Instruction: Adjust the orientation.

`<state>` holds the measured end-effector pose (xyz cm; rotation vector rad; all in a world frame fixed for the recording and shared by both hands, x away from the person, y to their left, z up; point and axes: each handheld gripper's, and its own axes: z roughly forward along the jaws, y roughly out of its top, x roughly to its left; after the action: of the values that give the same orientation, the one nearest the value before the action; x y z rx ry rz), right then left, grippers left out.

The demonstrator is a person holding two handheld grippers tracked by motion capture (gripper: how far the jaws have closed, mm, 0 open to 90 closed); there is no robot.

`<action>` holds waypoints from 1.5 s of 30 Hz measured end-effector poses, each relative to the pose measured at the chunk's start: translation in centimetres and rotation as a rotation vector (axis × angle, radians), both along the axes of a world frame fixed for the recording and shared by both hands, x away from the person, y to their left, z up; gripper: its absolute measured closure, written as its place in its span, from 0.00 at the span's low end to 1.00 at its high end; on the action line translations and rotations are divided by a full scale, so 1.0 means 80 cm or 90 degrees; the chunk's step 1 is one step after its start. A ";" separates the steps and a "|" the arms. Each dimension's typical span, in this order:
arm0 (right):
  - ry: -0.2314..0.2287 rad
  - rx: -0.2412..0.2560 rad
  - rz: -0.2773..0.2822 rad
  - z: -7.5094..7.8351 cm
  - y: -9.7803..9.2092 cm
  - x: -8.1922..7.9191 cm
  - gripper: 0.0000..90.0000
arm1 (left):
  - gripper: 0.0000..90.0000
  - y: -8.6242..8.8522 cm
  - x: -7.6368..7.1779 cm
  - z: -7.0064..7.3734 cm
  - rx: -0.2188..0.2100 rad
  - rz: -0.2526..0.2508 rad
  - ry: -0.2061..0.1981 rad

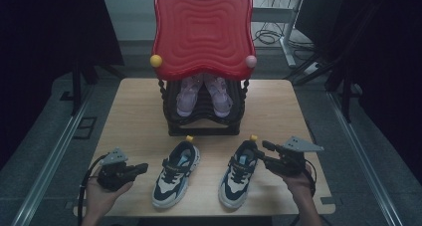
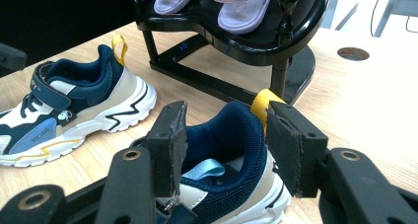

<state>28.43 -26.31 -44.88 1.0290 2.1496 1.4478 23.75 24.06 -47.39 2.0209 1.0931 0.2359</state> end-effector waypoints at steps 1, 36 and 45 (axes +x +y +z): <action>0.000 0.000 0.000 0.000 0.000 0.000 0.56 | 1.00 0.002 -0.002 -0.001 0.004 -0.001 0.004; 0.002 0.000 -0.015 -0.001 -0.004 0.001 0.55 | 1.00 -0.027 -0.033 -0.038 0.043 -0.102 0.074; 0.001 0.000 -0.020 -0.001 -0.006 0.001 0.54 | 1.00 -0.044 -0.037 -0.039 0.047 -0.128 0.077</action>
<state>28.48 -26.76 -44.98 1.0592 2.1241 1.4339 20.79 20.55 -50.54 2.2187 0.9575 0.0514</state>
